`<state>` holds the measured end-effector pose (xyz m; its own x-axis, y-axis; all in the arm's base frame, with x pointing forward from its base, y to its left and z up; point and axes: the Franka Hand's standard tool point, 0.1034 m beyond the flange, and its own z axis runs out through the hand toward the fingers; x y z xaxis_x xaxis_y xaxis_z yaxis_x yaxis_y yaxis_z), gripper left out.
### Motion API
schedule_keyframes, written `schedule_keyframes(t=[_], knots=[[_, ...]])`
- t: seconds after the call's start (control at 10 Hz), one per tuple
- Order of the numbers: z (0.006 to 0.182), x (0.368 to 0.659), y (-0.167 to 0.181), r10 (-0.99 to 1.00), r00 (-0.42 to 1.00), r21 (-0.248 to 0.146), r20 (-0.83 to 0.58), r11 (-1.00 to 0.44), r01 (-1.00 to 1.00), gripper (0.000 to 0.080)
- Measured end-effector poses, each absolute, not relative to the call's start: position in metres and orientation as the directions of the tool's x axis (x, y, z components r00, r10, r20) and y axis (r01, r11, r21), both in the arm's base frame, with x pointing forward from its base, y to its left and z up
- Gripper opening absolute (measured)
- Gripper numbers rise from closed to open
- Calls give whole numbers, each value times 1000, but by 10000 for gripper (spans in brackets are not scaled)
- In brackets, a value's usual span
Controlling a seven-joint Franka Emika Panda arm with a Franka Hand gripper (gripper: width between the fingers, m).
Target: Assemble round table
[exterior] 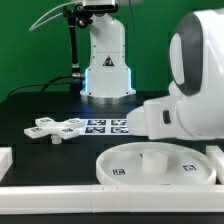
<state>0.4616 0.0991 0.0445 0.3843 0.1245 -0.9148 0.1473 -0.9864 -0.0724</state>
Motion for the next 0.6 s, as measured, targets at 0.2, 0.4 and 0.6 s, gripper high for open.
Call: schedule_keyframes(t=[0.2,0.4,0.6], knots=[[70,473,96,159,364,-105,-918,-981,164,409],[72,490,99,184,420,-118,-889,-977,178,410],[67,495,99,196,470,-122,-861,-976,183,410]])
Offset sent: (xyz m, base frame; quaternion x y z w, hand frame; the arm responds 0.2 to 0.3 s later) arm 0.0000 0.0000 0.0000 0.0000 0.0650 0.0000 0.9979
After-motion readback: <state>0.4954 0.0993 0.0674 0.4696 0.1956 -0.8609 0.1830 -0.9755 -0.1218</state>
